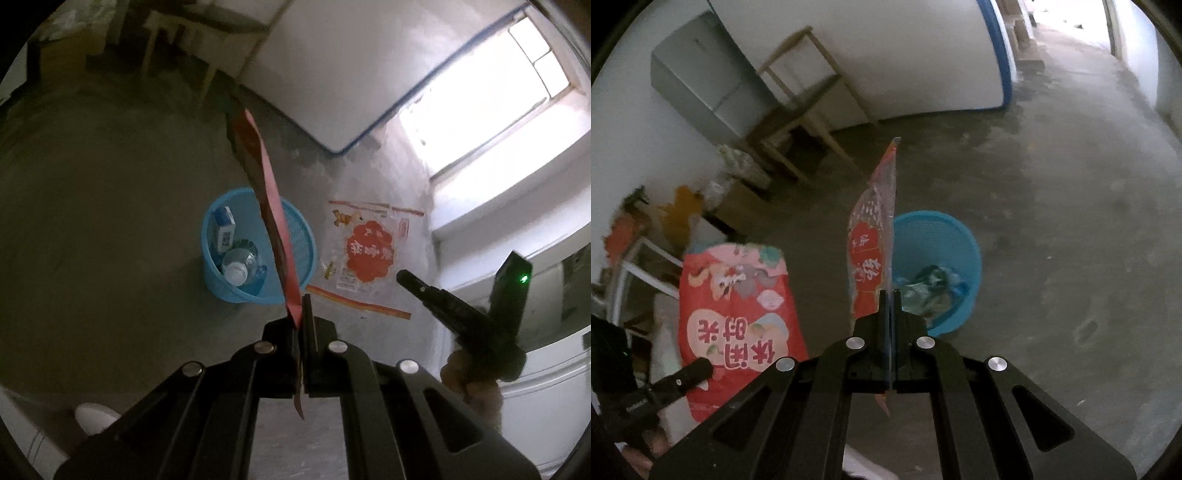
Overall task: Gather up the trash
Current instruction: 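Carry both items to the blue wastebasket and open both tools, then withdraw both open tools from the wastebasket and turn back to the table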
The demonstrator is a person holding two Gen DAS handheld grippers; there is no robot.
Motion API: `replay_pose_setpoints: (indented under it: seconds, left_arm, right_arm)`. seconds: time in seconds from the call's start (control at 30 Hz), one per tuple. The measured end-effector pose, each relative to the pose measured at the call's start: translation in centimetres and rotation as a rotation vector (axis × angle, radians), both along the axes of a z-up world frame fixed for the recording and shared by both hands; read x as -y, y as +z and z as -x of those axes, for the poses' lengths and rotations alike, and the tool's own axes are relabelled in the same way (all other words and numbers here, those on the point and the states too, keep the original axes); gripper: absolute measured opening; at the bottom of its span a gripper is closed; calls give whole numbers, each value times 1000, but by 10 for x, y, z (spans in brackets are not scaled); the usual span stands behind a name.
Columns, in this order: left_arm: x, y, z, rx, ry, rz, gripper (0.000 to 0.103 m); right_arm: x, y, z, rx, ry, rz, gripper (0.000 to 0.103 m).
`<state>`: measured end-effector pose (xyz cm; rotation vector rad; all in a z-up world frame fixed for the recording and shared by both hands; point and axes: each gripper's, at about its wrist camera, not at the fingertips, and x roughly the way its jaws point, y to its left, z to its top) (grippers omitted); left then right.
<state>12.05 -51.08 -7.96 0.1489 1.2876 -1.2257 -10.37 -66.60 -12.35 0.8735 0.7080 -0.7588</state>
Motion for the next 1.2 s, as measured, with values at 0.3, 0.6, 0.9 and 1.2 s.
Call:
replay_pose_setpoints:
  seconds: [0.3, 0.6, 0.9, 1.2]
  left_arm:
    - [90, -26, -6, 45, -34, -54, 36]
    - [72, -25, -11, 6, 71, -8, 62]
    - [11, 10, -11, 45, 85, 37, 66]
    - [-95, 55, -5, 169, 127, 96, 74]
  right_arm:
    - [48, -36, -39, -93, -19, 16, 37]
    - [42, -63, -40, -97, -5, -43, 46]
    - [18, -36, -10, -18, -14, -52, 51]
    - [-58, 27, 1, 39, 73, 36, 74]
